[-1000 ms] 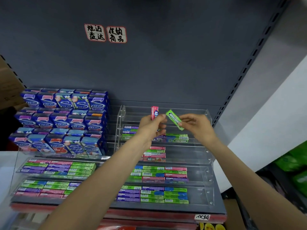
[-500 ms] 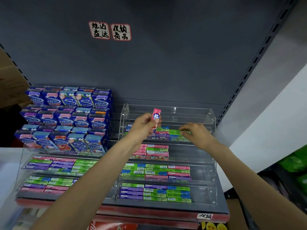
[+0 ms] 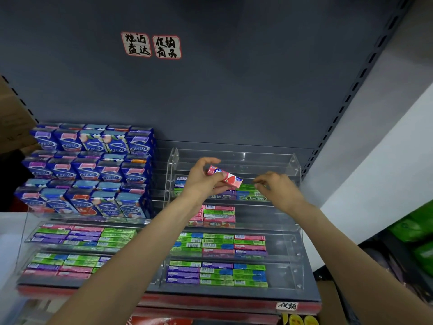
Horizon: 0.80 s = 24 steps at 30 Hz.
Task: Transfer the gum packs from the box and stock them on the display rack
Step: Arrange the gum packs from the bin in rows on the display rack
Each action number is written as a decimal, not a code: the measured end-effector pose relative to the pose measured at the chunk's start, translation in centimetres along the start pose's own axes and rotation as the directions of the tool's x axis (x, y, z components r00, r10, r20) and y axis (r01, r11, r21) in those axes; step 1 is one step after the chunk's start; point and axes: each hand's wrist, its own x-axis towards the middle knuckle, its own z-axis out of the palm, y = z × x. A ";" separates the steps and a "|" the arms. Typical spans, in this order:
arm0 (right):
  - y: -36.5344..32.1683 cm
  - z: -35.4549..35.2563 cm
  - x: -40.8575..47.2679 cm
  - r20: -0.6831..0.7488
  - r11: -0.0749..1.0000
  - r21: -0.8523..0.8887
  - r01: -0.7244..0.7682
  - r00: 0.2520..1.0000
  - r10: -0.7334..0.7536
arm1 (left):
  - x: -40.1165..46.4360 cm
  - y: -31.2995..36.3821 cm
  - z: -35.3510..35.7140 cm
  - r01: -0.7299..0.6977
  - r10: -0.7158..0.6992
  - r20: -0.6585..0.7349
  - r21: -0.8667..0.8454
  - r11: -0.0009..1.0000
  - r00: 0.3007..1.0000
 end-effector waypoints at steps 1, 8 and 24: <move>0.1 0.0 0.0 -0.008 1.000 0.009 -0.003 1.000 0.003 | 0.1 0.0 0.1 -0.016 0.016 0.008 0.025 1.000 1.000; 0.9 -0.3 -0.6 -0.007 0.945 0.323 -0.061 0.998 0.067 | 2.1 -1.0 1.9 -0.222 0.225 0.029 0.342 0.913 0.974; 1.1 0.6 -0.6 -0.192 0.915 0.385 -0.123 0.959 0.210 | 2.0 -3.3 1.7 -0.466 0.434 0.276 0.773 0.429 0.858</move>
